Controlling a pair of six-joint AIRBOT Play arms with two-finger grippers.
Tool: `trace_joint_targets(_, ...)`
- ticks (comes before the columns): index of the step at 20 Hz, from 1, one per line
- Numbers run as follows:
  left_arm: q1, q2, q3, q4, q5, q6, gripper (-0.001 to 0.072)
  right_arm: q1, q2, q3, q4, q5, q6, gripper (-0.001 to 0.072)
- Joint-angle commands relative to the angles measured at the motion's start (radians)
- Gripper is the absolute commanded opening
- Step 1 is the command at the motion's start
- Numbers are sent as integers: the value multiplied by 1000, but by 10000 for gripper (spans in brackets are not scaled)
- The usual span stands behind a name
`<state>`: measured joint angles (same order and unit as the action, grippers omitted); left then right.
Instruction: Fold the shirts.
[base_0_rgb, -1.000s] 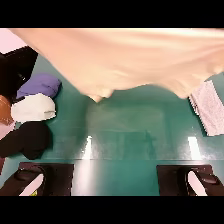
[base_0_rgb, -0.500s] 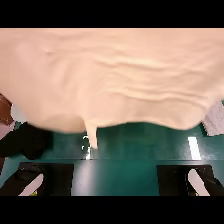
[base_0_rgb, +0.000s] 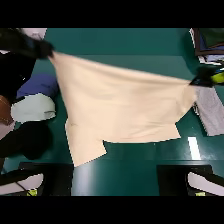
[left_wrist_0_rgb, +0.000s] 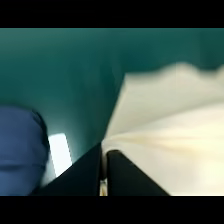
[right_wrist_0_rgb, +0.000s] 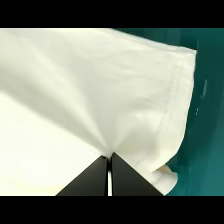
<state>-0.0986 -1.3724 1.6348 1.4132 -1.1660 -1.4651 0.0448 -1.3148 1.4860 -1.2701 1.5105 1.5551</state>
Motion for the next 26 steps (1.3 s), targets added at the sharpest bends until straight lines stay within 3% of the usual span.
trace_joint_targets(1, 5, -201, -80, -23, 93, 2, 34, 72, -207, -9, -30, -166, -20, 12)
trace_joint_targets(4, 33, -244, -80, -24, 176, -27, 43, 71, -323, 126, 3, -196, -21, 35)
trace_joint_targets(5, 48, -241, -75, -26, 170, -27, 324, 61, -347, 173, 42, -184, -23, 236)
trace_joint_targets(6, 67, -239, -60, -30, 133, -28, 575, 44, -357, 211, 94, -171, -26, 361)
trace_joint_targets(7, 92, -238, -32, -30, 63, -27, 542, 25, -359, 245, 164, -157, -53, 364)
trace_joint_targets(9, 138, -212, -4, -33, -78, -16, 542, -13, -344, 286, 278, -85, -97, 364)
trace_joint_targets(12, 186, -119, -77, -34, -192, 8, 542, -47, -245, 183, 293, -23, -145, 364)
trace_joint_targets(19, 185, 195, -695, -176, -115, 29, 542, -110, 73, -345, 402, -144, -205, 364)
trace_joint_targets(26, 185, 249, -1035, -298, 70, 35, 542, -111, 213, -500, 407, -158, -211, 364)
